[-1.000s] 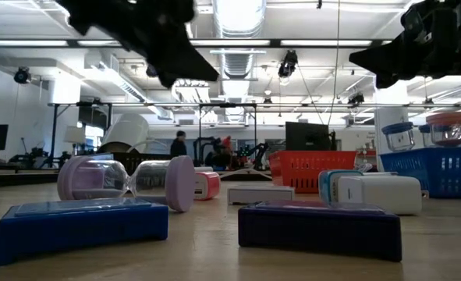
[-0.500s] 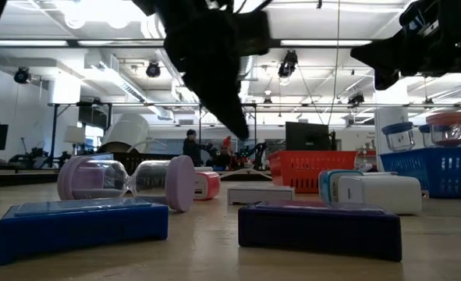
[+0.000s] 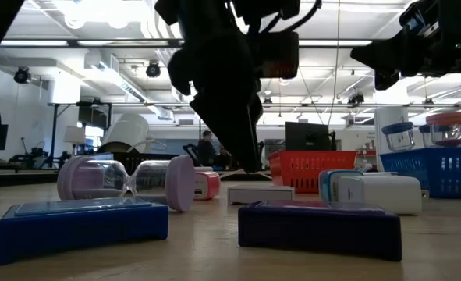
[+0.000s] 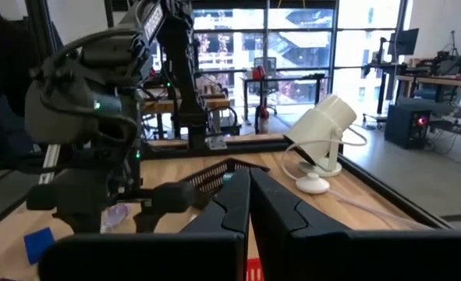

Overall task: Pick & Place Office items
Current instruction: Put the white digital clock into the red bin

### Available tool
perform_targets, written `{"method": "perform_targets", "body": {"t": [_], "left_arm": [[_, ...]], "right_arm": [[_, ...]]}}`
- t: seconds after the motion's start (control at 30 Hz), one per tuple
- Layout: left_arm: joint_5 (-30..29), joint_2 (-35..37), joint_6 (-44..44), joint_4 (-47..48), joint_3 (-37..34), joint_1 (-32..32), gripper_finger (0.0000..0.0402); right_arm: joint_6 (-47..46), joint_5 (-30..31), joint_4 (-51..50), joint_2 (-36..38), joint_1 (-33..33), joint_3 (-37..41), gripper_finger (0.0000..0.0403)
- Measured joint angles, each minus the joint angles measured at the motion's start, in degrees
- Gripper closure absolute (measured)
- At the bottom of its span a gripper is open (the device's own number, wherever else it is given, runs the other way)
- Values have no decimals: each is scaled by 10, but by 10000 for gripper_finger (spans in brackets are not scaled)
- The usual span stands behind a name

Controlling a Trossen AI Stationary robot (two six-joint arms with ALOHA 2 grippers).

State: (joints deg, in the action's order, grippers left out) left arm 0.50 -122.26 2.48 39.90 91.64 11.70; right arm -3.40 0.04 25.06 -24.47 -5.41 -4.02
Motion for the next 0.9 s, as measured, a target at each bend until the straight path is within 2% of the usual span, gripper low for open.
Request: {"method": "perform_targets", "body": {"t": [0.17,0.37,0.73,0.83,0.9], "left_arm": [[0,-10,-7,-7,0,-1,106],[20,-23,-19,-9,0,0,109],[18,-47,-31,-18,0,-1,111],[17,-50,-39,-20,1,-2,126],[17,-50,-42,-22,1,-3,154]], "right_arm": [[3,0,-13,0,0,1,394],[4,1,-11,0,0,1,394],[4,1,-9,0,0,1,394],[6,1,-10,0,0,1,394],[8,1,-10,0,0,1,394]]}}
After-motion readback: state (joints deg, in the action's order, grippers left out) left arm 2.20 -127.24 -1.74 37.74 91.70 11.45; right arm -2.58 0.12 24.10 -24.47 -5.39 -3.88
